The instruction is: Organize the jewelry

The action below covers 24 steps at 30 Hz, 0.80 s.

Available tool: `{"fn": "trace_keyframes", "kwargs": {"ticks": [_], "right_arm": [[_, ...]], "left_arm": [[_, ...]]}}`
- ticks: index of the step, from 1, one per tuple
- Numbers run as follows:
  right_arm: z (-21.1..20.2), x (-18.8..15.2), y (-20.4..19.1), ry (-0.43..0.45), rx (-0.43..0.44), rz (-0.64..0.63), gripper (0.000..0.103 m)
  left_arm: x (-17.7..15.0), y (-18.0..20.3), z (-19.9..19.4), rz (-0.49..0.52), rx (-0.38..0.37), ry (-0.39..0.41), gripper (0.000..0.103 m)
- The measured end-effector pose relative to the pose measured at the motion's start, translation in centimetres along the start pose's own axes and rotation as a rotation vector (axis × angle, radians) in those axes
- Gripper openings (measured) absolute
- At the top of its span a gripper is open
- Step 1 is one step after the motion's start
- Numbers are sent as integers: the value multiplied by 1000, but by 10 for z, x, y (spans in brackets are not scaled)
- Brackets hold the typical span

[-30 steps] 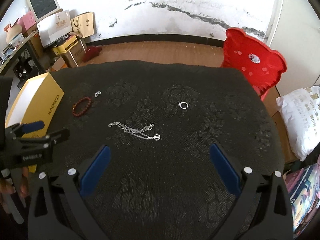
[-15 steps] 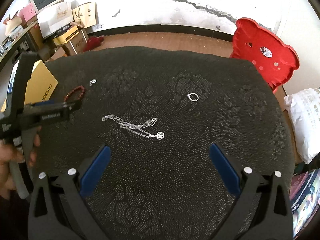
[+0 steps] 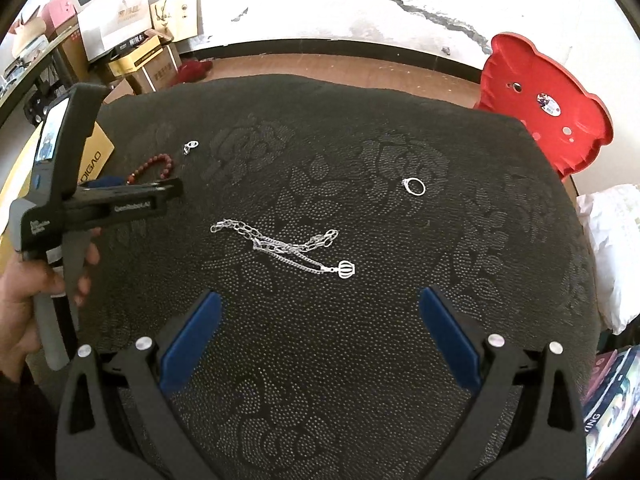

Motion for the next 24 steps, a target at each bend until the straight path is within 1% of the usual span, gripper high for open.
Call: {"fn": "trace_keyframes", "kwargs": {"ticks": [3, 9, 12, 16, 17, 19, 21, 23, 24], "right_arm": [[3, 0, -1, -3, -3, -2, 96], [3, 0, 0, 5, -2, 2, 96], [2, 1, -1, 13, -6, 8, 96], [3, 0, -2, 14, -11, 9, 96], [3, 0, -2, 14, -11, 7, 96], [4, 0, -2, 14, -13, 8, 96], [5, 0, -4, 15, -15, 9, 96], [6, 0, -3, 18, -18, 9, 96], [6, 1, -2, 18, -18, 9, 96]], "left_arm": [[1, 0, 0, -21, 0, 11, 97], [1, 1, -1, -29, 5, -1, 97], [-1, 0, 0, -32, 5, 13, 97], [-2, 2, -2, -39, 20, 4, 96], [-2, 2, -3, -39, 19, 5, 95], [-3, 5, -7, -29, 15, 12, 89], [-3, 7, -11, -19, 6, 18, 71], [-3, 7, -13, -14, 5, 17, 63], [-3, 8, -14, -11, 4, 17, 61]]}}
Point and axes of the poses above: each gripper's, at about its wrist camera, not at the fingertips, and z roughly the way its jaws point, y to its right, x to its top, the point moved 1 cm from there along z, roughly the way its jaws point, and after that the axes turned 15 degrees about x, right-handed, at the moved point
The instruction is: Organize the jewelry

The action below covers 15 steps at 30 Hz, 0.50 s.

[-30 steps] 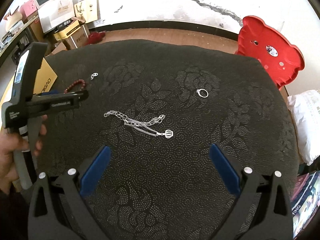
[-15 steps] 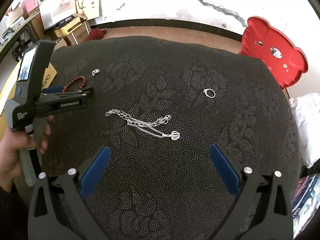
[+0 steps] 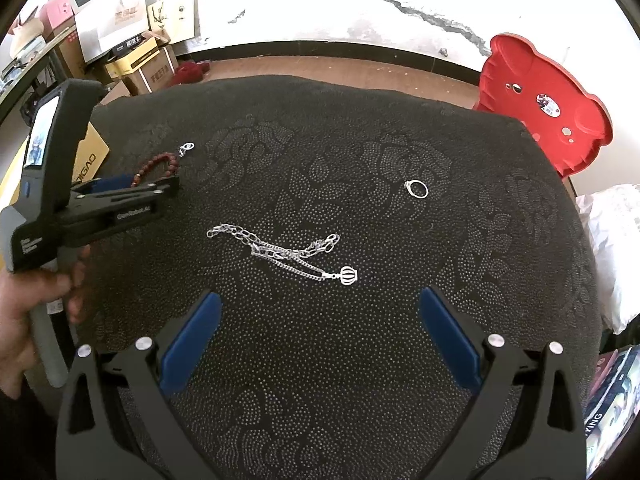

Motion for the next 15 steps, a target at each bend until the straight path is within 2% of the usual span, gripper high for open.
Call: {"fn": "trace_keyframes", "kwargs": {"ticks": [1, 3, 4, 6, 13, 15], "right_arm": [[1, 0, 0, 0, 0, 2, 96], [0, 1, 0, 4, 1, 2, 96], [0, 1, 0, 6, 0, 1, 96], [0, 2, -1, 12, 2, 1, 96], [2, 3, -3, 16, 10, -7, 96], [3, 4, -2, 15, 8, -4, 96]], "left_arm": [[0, 0, -1, 0, 4, 2, 57], [0, 0, -3, 4, 5, 2, 38], [0, -1, -4, 3, 2, -1, 34], [1, -3, -4, 2, 18, -4, 20], [1, -13, -6, -23, 29, -15, 13], [2, -13, -11, -20, 40, -2, 0]]}}
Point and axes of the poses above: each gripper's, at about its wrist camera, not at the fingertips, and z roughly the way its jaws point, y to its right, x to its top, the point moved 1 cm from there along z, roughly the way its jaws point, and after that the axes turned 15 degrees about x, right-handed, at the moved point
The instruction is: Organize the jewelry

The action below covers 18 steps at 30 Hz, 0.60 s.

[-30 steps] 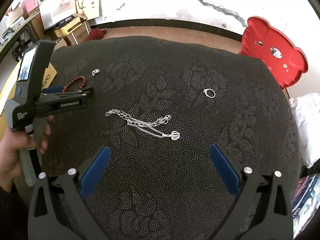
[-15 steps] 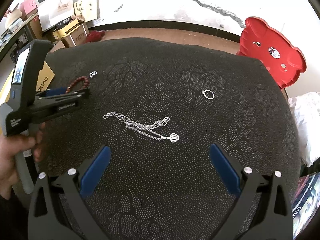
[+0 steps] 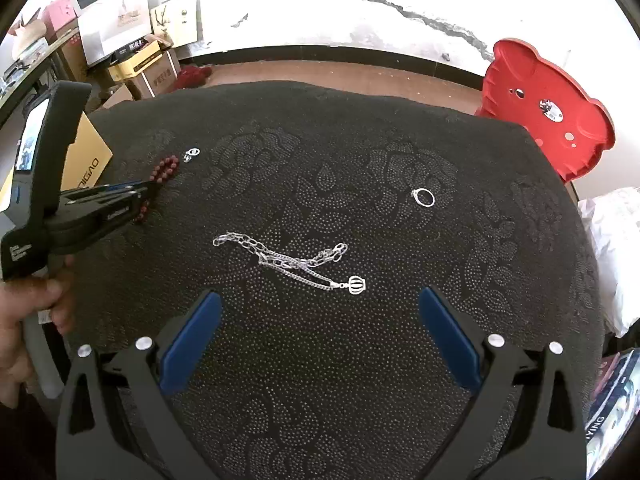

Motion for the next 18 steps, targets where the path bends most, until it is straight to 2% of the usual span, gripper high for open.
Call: {"fn": "trace_keyframes", "kwargs": {"ticks": [5, 14, 16, 18], "right_arm": [[7, 0, 3, -13, 9, 14, 96], [18, 1, 1, -25, 4, 8, 96], [18, 1, -1, -22, 8, 6, 96], [18, 0, -1, -24, 10, 2, 96]], "left_arm": [[-2, -5, -1, -4, -34, -33, 0], [-1, -18, -22, 7, -61, 25, 0], [1, -15, -20, 7, -47, 42, 0], [4, -13, -14, -21, -87, 35, 2]]}}
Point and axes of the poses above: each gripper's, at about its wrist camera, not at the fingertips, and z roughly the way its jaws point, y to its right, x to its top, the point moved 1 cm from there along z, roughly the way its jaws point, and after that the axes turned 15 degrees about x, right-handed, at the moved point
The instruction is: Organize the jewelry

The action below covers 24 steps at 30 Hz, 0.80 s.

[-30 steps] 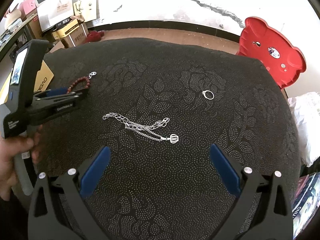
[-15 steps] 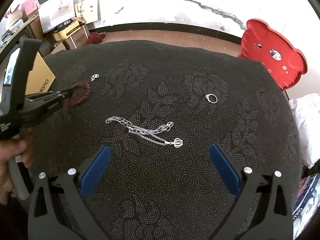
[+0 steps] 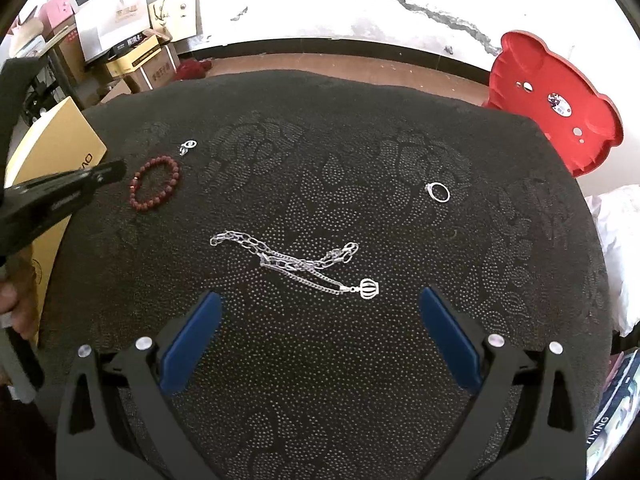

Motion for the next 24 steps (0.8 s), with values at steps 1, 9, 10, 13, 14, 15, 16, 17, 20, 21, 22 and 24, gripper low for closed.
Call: {"fn": "trace_keyframes", "kwargs": {"ticks": [1, 9, 10, 13, 14, 15, 16, 17, 20, 21, 22, 24], "right_arm": [[0, 0, 1, -1, 0, -1, 96], [-5, 1, 9, 14, 1, 14, 96], [-5, 1, 10, 14, 2, 14, 96], [-6, 1, 12, 15, 2, 15, 96], [-7, 1, 13, 16, 1, 17, 96], [-8, 2, 15, 16, 0, 17, 96], [-8, 1, 15, 16, -2, 18, 96], [-7, 1, 16, 16, -3, 20, 96], [-9, 1, 21, 18, -8, 27, 96], [-10, 0, 22, 20, -8, 31, 96], [-12, 1, 24, 22, -7, 33, 96], [-14, 1, 26, 25, -9, 33, 96]], "left_arm": [[0, 2, 3, 2, -1, -15, 2], [-1, 13, 5, -3, -28, 16, 90], [-1, 14, 6, -2, -32, 14, 90], [-5, 19, 17, 10, -1, -3, 90], [-5, 21, 21, 15, 14, -1, 90], [-5, 21, 25, 15, 25, -3, 90], [-6, 22, 29, 16, 33, -8, 90], [-6, 22, 35, 20, 46, -19, 92], [-8, 22, 37, 2, 49, 7, 93], [-8, 20, 36, -6, 52, 10, 88], [-9, 19, 35, -12, 60, 16, 83], [-9, 16, 30, -26, 69, 37, 43]]}}
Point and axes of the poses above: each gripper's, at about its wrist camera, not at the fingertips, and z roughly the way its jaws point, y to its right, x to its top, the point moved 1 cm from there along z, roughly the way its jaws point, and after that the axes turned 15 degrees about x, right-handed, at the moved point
